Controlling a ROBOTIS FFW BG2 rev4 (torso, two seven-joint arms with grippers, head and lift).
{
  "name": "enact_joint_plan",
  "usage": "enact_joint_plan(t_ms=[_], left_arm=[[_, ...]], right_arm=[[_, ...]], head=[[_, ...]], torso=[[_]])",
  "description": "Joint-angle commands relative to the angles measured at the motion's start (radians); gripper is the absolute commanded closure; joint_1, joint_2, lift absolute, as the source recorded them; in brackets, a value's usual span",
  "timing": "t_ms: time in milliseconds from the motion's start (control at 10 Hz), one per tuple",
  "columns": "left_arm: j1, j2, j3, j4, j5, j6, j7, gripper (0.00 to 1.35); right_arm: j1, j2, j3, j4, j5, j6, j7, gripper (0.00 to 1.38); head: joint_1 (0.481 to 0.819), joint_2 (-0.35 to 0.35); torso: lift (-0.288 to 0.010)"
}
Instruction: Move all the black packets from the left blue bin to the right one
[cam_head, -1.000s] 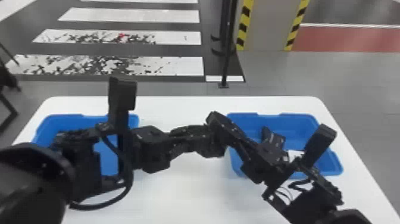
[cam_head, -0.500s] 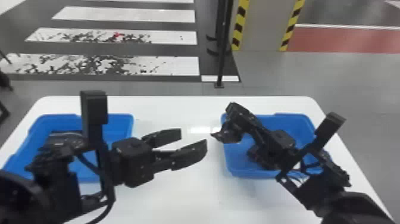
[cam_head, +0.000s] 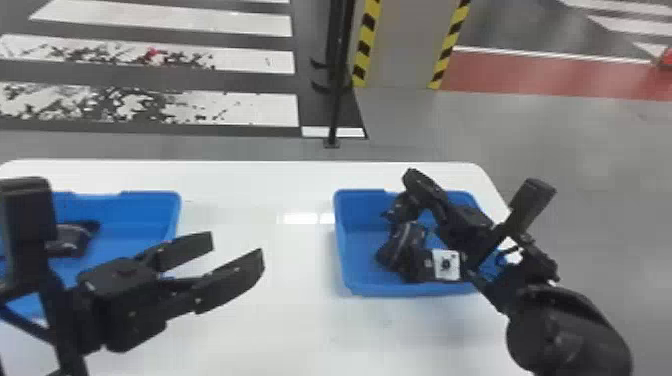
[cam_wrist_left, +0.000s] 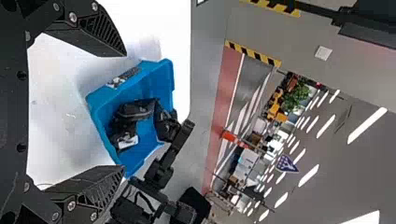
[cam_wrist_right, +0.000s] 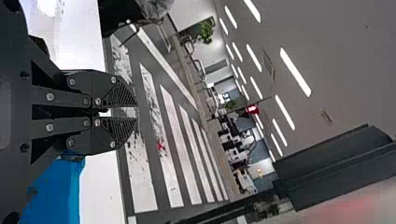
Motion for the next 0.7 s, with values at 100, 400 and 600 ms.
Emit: enact_joint_plan(t_ms=[100, 400, 600], left_arm=[[0.023, -0.006, 0.109, -0.004, -0.068, 0.001, 0.002, 0.19], [0.028, 0.002, 0.224, 0.001, -0.15, 0.033, 0.008, 0.19], [-0.001, 0.029, 0.278, 0.026, -0.214, 0.075, 0.015, 0.19]], right_arm=[[0.004, 0.001, -0.036, 0.069, 0.017, -0.054, -0.016, 0.3], [0.261, 0.015, -0.042, -0.179, 0.099, -0.12, -0.054, 0.14], [0.463, 0.061, -0.042, -0.341, 0.162, -0.211, -0.095, 0.14]], head=[[0.695, -0.17], [0.695, -0.113], [0.695, -0.041]], torso=[[-0.138], [-0.138], [-0.138]])
